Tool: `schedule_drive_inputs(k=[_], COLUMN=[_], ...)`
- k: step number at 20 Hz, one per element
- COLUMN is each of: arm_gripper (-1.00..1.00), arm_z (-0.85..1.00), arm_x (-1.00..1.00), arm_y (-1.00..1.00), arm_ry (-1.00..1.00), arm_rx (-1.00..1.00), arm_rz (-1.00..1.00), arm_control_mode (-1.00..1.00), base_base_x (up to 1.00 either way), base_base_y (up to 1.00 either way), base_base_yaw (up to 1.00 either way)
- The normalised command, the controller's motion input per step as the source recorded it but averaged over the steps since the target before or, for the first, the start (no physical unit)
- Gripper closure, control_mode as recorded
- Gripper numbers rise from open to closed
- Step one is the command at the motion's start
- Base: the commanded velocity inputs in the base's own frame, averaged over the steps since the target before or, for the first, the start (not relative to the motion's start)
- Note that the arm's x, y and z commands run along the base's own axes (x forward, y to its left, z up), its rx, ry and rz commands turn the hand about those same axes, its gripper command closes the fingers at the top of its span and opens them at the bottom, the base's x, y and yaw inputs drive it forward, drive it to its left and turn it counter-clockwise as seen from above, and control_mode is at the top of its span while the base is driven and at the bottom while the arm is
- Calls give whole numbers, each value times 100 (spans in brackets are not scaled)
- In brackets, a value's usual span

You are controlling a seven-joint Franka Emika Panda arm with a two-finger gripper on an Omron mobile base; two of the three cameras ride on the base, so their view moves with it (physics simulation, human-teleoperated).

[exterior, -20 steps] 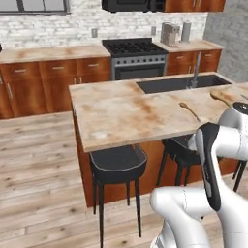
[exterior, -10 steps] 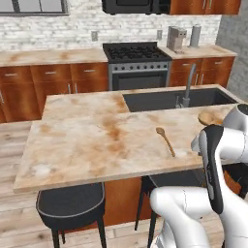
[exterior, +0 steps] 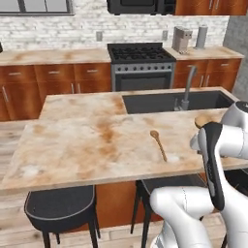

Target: Pick up the metallic utensils from the counter and place them in the open drawer. Make sure not to pick up any wooden utensils.

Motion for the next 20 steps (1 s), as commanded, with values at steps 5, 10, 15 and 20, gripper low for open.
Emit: schedule_drive_inputs(k=[5, 10, 15, 20], arm_gripper=[-100, -100, -100, -100], arm_z=[0, 0, 0, 0], arm_x=[0, 0, 0, 0], arm_y=[0, 0, 0, 0], arm_ry=[0, 0, 0, 0], arm_rx=[0, 0, 0, 0], arm_rz=[0, 0, 0, 0], arm_control_mode=[100, 100, 100, 100], base_base_x=[-97, -45, 49, 30], base_base_y=[-94, -76, -63, -12], base_base_yaw=[7, 0, 15, 10])
